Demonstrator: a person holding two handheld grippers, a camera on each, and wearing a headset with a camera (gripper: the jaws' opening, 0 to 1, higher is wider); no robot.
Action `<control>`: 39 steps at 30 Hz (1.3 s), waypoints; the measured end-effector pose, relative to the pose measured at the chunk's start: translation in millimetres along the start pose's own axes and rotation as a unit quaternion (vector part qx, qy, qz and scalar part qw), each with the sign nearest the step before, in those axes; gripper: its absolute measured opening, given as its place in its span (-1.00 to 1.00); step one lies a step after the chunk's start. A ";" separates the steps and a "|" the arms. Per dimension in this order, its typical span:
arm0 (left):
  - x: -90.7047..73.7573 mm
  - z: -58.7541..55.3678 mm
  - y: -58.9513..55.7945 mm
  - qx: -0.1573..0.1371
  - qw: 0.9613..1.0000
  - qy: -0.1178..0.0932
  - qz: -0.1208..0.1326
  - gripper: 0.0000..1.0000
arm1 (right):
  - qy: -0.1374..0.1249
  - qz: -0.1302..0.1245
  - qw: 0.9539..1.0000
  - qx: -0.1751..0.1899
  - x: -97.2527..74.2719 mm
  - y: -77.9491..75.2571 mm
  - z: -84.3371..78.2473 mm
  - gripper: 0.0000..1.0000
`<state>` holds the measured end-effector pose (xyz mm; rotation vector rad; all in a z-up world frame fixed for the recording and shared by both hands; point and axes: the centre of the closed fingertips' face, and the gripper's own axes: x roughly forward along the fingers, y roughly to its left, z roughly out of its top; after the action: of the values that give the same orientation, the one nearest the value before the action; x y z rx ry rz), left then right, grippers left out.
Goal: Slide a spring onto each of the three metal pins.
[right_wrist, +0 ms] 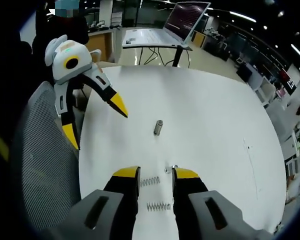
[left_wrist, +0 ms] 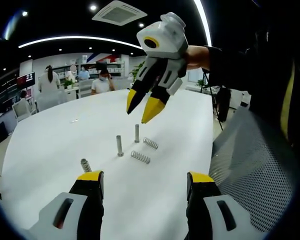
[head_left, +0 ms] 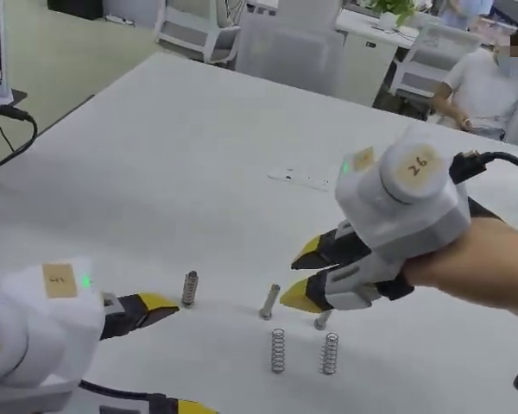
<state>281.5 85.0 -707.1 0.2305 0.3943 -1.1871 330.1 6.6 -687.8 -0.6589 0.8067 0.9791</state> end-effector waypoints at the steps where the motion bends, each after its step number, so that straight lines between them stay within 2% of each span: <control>1: 0.0 0.4 -0.6 -0.001 1.000 0.000 -0.001 0.27 | 0.001 0.000 1.000 0.002 1.3 2.8 -2.8 -0.54; 10: -1.0 0.8 -4.2 0.006 1.000 0.004 -0.007 0.26 | 0.031 -0.008 0.997 0.065 20.2 17.6 -35.8 -0.54; 15: -1.6 2.3 -3.4 0.008 1.000 0.002 -0.005 0.26 | 0.025 -0.010 0.994 0.105 30.5 20.8 -40.0 -0.54; 19: -2.4 2.5 -3.7 0.008 1.000 0.001 -0.003 0.26 | 0.035 -0.015 0.990 0.138 42.9 22.7 -49.1 -0.50; 22: -3.5 1.4 -3.9 0.008 1.000 0.001 -0.002 0.26 | 0.043 -0.024 0.988 0.145 50.0 21.2 -55.0 -0.50; 25: -3.9 0.0 -3.4 0.007 1.000 0.003 -0.001 0.26 | 0.040 -0.031 0.985 0.165 56.0 18.8 -56.9 -0.49; 31: -2.8 0.7 -3.4 0.008 1.000 0.004 -0.001 0.25 | 0.041 -0.047 0.975 0.212 66.3 12.9 -62.1 -0.46; 32: -2.6 0.6 -3.5 0.008 1.000 0.004 -0.001 0.25 | 0.041 -0.046 0.976 0.211 67.7 12.3 -62.3 -0.45; 34: -1.9 -0.1 -3.6 0.008 1.000 0.005 -0.002 0.25 | 0.043 -0.042 0.972 0.226 72.2 13.9 -63.0 -0.42; 39: -1.5 -2.1 -3.7 0.008 1.000 0.010 -0.002 0.24 | 0.053 -0.035 0.970 0.236 82.6 16.6 -65.1 -0.39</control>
<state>277.1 85.8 -708.3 0.2561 0.4019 -1.1931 323.1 -0.3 -793.7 -0.3248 1.0598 0.6564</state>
